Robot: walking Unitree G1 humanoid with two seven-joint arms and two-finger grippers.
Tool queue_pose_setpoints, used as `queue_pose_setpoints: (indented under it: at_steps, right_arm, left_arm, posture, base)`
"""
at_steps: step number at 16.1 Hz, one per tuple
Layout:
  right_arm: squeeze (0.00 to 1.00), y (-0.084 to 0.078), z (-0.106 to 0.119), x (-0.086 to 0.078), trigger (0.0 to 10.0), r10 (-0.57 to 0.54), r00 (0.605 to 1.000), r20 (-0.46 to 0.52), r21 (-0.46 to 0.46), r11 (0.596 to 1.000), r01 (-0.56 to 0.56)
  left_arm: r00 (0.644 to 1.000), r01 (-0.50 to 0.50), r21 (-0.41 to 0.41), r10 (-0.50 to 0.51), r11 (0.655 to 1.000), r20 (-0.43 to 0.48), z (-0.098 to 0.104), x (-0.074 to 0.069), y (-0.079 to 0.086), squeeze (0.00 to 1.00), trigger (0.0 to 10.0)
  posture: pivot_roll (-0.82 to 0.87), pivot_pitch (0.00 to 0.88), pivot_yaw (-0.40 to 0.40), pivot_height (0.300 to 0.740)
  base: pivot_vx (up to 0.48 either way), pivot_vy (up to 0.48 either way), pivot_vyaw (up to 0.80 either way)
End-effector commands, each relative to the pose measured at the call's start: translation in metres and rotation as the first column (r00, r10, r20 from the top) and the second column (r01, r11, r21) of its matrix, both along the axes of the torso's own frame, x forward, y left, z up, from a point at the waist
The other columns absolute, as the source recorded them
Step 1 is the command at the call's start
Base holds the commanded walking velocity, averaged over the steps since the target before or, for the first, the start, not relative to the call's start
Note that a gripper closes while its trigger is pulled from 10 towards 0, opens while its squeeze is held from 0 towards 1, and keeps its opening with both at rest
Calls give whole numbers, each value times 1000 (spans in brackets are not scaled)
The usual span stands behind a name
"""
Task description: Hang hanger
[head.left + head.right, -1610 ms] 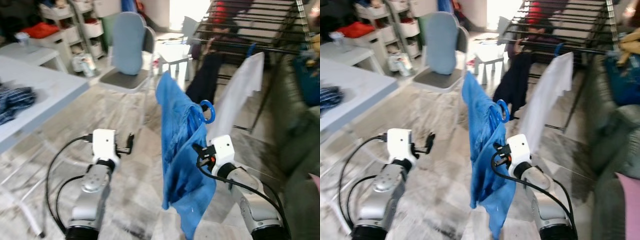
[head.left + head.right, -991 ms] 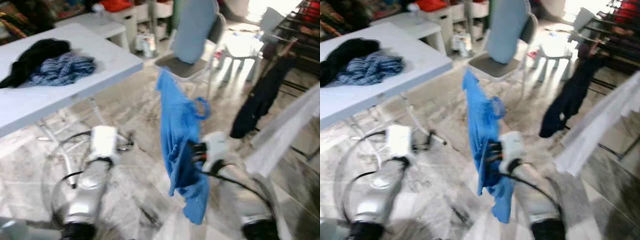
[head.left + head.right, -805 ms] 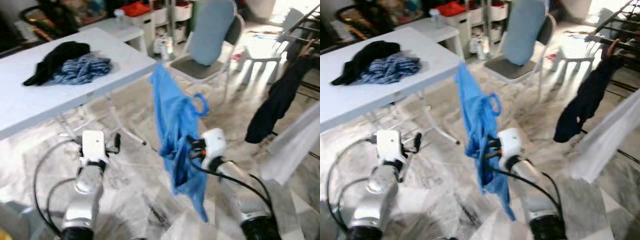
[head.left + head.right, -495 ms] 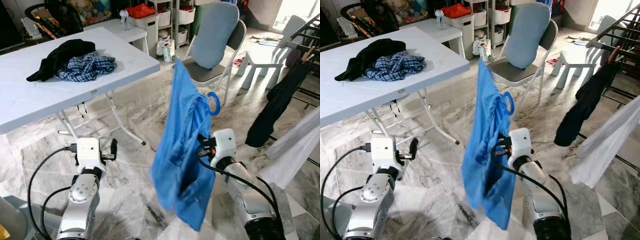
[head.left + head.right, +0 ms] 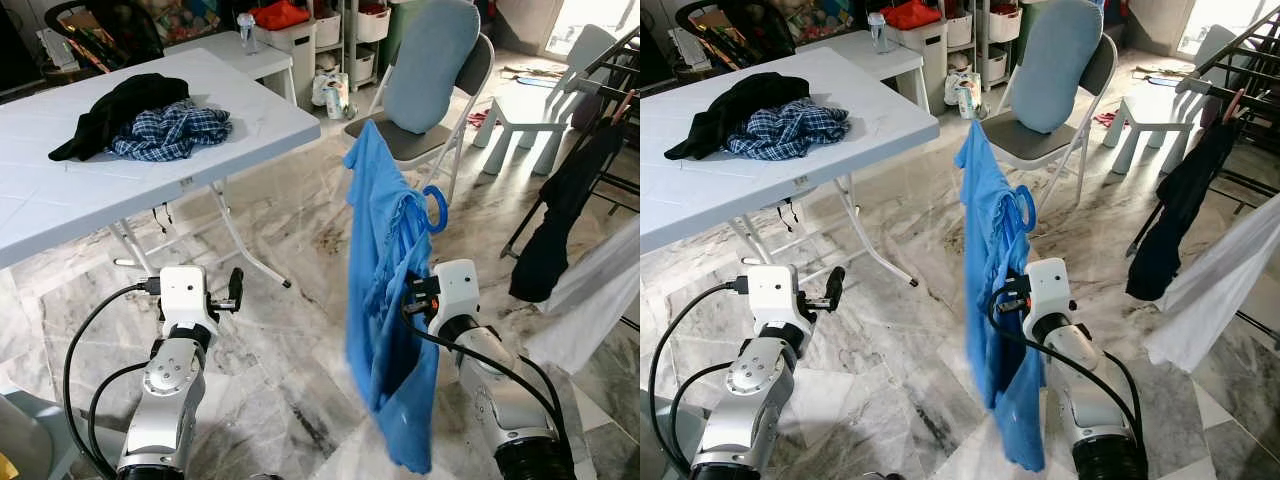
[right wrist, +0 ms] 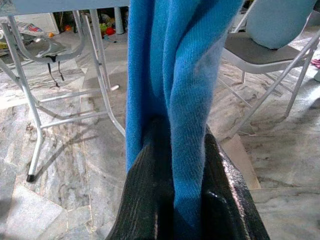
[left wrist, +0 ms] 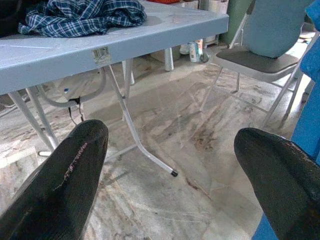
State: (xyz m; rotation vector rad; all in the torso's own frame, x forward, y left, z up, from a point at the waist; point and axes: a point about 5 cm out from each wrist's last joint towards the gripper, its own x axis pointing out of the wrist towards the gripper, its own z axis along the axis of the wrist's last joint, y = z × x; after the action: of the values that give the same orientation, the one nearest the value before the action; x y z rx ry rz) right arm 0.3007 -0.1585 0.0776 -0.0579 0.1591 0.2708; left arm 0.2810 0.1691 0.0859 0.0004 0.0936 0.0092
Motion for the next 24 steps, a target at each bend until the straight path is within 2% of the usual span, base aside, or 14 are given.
queue_pose_setpoints:
  at_steps: [1, 9, 24]
  right_arm:
    - [0, 5, 14, 4, 10000, 23, 997, 68, 5, 1000, -23]
    - [0, 8, 15, 4, 10000, 46, 996, 76, -7, 999, -46]
    - [0, 11, 14, 3, 10000, 79, 994, 80, -7, 997, -79]
  left_arm:
    - [1000, 10, -3, -10, 1000, 13, 4, 2, 1, 0, 10000]
    - [999, 28, -23, -27, 999, 21, 6, 3, -2, 0, 10000]
    - [1000, 27, -26, -27, 999, 16, 5, 5, -4, 0, 10000]
  posture:
    - [-130, 0, 49, 740]
    - [-130, 0, 49, 740]
    - [-134, 0, 49, 740]
  base:
    - [0, 0, 0]
    - [0, 0, 0]
    - [287, 0, 53]
